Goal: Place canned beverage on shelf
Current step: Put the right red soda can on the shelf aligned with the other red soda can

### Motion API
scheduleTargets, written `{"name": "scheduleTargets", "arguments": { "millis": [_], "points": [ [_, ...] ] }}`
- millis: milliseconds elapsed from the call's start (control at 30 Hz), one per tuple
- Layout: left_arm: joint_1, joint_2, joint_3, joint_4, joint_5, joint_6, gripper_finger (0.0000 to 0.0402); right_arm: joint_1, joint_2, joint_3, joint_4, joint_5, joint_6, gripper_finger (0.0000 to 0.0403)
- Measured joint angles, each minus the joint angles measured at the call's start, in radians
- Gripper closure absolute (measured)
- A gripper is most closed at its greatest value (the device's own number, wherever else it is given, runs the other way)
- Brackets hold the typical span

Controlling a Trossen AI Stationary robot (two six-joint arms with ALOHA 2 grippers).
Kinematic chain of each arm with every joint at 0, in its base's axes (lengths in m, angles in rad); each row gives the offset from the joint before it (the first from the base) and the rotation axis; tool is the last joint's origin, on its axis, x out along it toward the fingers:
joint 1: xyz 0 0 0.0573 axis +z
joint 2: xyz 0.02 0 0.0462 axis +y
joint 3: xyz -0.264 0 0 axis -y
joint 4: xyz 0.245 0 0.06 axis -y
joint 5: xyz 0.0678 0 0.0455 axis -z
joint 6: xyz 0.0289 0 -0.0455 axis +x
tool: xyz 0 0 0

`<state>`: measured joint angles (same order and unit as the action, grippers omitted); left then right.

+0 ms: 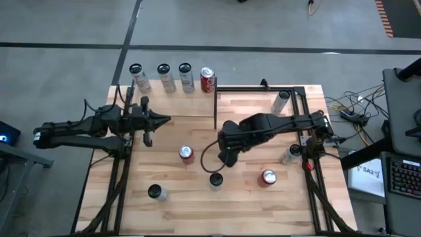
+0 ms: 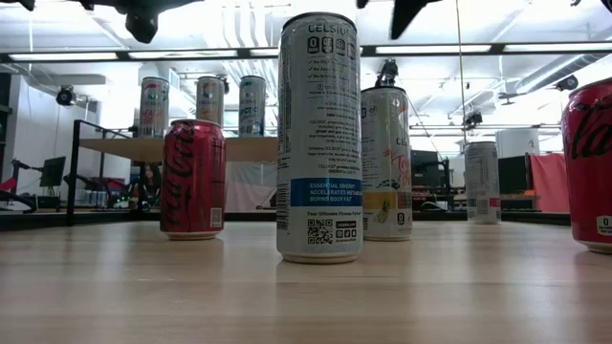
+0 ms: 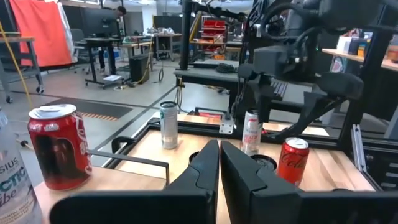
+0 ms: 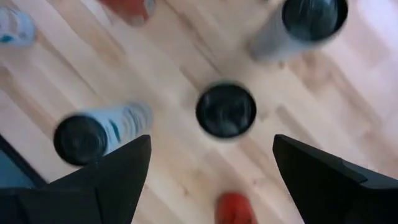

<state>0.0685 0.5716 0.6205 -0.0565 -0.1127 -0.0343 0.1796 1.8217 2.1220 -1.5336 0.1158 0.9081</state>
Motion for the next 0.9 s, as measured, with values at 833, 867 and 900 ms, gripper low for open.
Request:
{"name": "scheduleTargets", "arguments": {
  "millis": [833,867,900],
  "points": [
    [0.000,-0.005,0.093,0.022,0.000,0.040,0.0402,0.286,0.000,-0.157,-0.037,-0.195,0.166,0.0076],
    [0.000,-0.003,0.093,0.023,0.000,0.038,0.0402,0.293,0.000,-0.167,-0.037,-0.197,0.177,0.0076],
    [0.000,-0.003,0.093,0.026,0.000,0.034,0.0402,0.299,-0.001,-0.179,-0.037,-0.199,0.188,0.0076]
  ]
}}
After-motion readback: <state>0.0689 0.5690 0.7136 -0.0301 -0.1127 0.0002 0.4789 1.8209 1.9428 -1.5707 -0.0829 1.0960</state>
